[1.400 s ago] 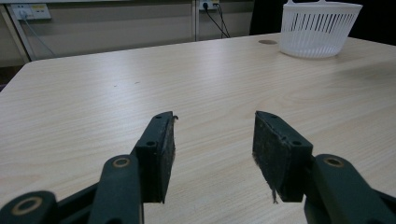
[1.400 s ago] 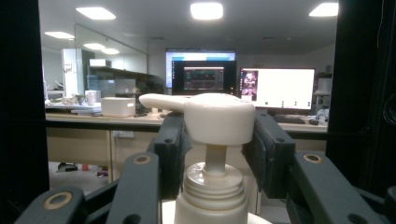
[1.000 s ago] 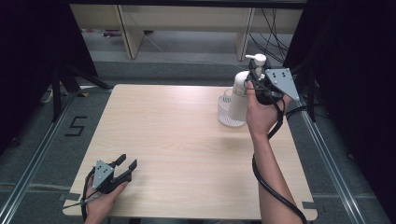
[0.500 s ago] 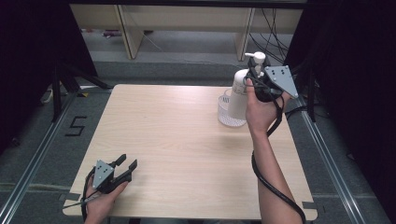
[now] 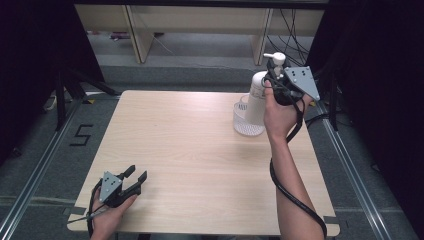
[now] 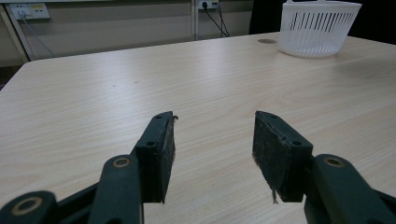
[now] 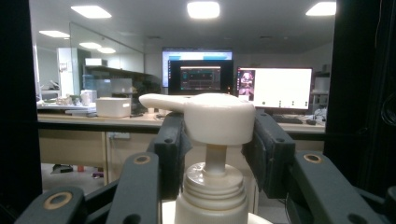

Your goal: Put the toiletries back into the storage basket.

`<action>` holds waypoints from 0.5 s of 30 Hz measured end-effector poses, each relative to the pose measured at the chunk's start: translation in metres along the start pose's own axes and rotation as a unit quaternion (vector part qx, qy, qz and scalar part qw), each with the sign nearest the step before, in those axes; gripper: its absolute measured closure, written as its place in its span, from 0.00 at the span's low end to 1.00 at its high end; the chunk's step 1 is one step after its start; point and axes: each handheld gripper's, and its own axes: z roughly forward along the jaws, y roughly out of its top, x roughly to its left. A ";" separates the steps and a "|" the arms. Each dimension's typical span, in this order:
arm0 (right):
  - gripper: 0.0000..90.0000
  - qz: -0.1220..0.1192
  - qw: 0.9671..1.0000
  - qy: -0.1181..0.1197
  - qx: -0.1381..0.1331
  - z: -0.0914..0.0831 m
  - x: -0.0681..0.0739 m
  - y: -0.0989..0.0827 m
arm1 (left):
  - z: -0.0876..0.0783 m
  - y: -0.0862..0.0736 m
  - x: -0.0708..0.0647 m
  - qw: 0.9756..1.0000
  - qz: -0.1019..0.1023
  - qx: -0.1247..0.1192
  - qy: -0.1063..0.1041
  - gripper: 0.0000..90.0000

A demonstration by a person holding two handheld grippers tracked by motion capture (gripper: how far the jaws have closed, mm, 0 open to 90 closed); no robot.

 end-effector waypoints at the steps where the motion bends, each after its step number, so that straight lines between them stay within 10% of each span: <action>1: 0.67 -0.001 1.000 -0.002 -0.003 0.001 0.000 0.000 | 0.000 0.000 0.000 1.000 0.000 0.000 0.000 0.53; 15: 0.67 0.007 1.000 -0.004 0.006 0.011 -0.001 0.002 | 0.000 0.000 0.000 1.000 0.000 0.000 0.000 0.53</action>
